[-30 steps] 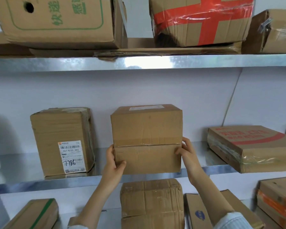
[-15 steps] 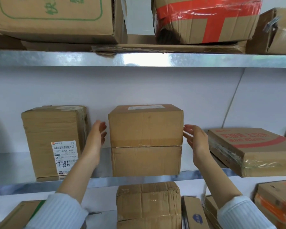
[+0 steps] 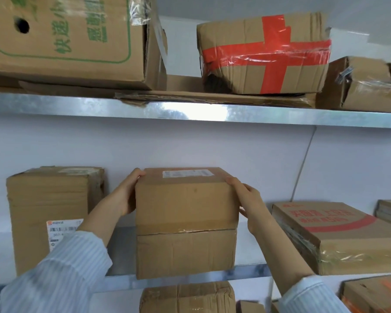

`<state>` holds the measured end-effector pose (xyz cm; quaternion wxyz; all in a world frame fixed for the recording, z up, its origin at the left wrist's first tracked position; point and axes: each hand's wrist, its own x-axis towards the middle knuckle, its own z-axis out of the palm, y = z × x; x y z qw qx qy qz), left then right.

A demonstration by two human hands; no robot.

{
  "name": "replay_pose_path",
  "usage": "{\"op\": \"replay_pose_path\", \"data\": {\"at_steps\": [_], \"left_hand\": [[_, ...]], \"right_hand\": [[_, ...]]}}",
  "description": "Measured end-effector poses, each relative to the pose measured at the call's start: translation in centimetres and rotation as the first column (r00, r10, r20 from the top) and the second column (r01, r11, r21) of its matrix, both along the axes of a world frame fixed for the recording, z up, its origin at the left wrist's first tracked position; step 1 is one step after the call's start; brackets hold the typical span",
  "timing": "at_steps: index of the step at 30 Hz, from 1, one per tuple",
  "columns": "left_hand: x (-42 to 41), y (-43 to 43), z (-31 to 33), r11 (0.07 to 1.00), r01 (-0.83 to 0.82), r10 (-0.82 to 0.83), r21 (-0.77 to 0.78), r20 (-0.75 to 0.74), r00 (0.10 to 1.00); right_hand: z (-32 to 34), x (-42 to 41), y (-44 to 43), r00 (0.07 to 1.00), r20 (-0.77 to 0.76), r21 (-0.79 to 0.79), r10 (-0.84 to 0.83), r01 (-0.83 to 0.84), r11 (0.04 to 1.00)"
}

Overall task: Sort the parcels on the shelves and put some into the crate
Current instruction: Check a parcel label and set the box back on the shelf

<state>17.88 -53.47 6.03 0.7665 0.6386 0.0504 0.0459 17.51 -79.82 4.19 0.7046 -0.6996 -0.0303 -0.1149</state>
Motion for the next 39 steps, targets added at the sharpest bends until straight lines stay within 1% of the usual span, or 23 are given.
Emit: {"op": "replay_pose_path", "data": {"at_steps": [4, 6, 9, 12, 14, 17, 19, 21, 23, 25, 27, 29, 30, 31, 33, 35, 36, 37, 39], "left_hand": [[-0.7, 0.2, -0.6, 0.998, -0.043, 0.039, 0.052, 0.07, 0.997], [-1.6, 0.5, -0.4, 0.997, -0.063, 0.058, 0.054, 0.094, 0.994], [-3.2, 0.7, 0.3, 0.99, -0.073, 0.064, 0.117, 0.084, 0.994], [-4.0, 0.7, 0.7, 0.965, -0.081, 0.067, 0.251, 0.065, 0.996], [-4.2, 0.7, 0.6, 0.918, -0.144, 0.132, 0.369, 0.058, 0.99], [-4.2, 0.3, 0.4, 0.879, -0.236, 0.211, 0.414, 0.106, 0.972], [-4.4, -0.1, 0.5, 0.857, -0.245, 0.198, 0.453, 0.149, 0.969], [-4.9, -0.1, 0.6, 0.823, -0.239, 0.172, 0.516, 0.174, 0.97], [-5.7, -0.1, 0.9, 0.791, -0.194, 0.138, 0.58, 0.14, 0.98], [-6.6, 0.0, 1.4, 0.747, -0.106, 0.081, 0.656, 0.069, 0.994], [-7.8, -0.3, 1.9, 0.712, -0.035, 0.019, 0.701, 0.031, 0.999], [-9.1, -1.0, 2.1, 0.712, 0.007, -0.038, 0.703, 0.028, 0.999], [-9.8, -1.3, 1.9, 0.717, 0.024, -0.072, 0.696, 0.039, 0.997], [-10.6, -1.7, 1.5, 0.719, 0.033, -0.107, 0.695, 0.064, 0.992], [-11.9, -2.4, 0.2, 0.717, -0.013, -0.156, 0.697, 0.178, 0.972], [-13.1, -3.0, -1.7, 0.731, -0.076, -0.185, 0.678, 0.304, 0.934], [-13.5, -3.2, -2.6, 0.741, -0.096, -0.197, 0.664, 0.352, 0.915], [-13.9, -3.5, -3.3, 0.76, -0.109, -0.205, 0.641, 0.396, 0.895], [-14.5, -4.3, -4.3, 0.802, -0.128, -0.202, 0.584, 0.466, 0.862]], "right_hand": [[-0.4, -0.9, -0.6, 0.997, -0.011, 0.042, 0.07, -0.069, 0.997], [-0.7, -1.1, -0.4, 0.997, -0.04, 0.09, 0.059, -0.055, 0.994], [-1.3, -1.3, 0.4, 0.996, -0.085, 0.169, 0.013, 0.002, 0.986], [-2.2, -1.5, 1.6, 0.987, -0.153, 0.287, -0.047, 0.089, 0.954], [-2.6, -2.0, 2.1, 0.983, -0.168, 0.354, -0.076, 0.132, 0.926], [-3.3, -2.5, 2.4, 0.981, -0.19, 0.397, -0.025, 0.1, 0.912], [-4.0, -3.1, 2.6, 0.987, -0.154, 0.376, 0.04, 0.021, 0.926], [-4.5, -3.9, 3.2, 0.991, -0.076, 0.357, 0.11, -0.076, 0.931], [-4.8, -4.6, 4.0, 0.994, -0.022, 0.292, 0.107, -0.096, 0.951], [-4.5, -5.0, 4.1, 0.996, -0.021, 0.258, 0.087, -0.078, 0.963], [-4.0, -5.1, 3.4, 0.986, -0.004, 0.308, 0.165, -0.156, 0.938], [-4.1, -4.8, 2.0, 0.972, 0.022, 0.28, 0.234, -0.231, 0.932], [-4.1, -4.7, 1.5, 0.971, 0.026, 0.244, 0.238, -0.237, 0.94], [-3.7, -4.7, 1.2, 0.965, 0.034, 0.198, 0.258, -0.26, 0.945], [-2.8, -4.5, 0.4, 0.951, 0.059, 0.097, 0.304, -0.308, 0.946], [-5.0, -1.2, -2.7, 0.934, 0.15, 0.007, 0.324, -0.329, 0.944], [-5.4, -0.8, -3.5, 0.914, 0.197, -0.01, 0.355, -0.36, 0.933], [-5.2, -2.0, -3.5, 0.893, 0.231, -0.054, 0.386, -0.384, 0.922], [-2.9, -6.4, -2.2, 0.897, 0.262, -0.104, 0.356, -0.34, 0.935]]}}
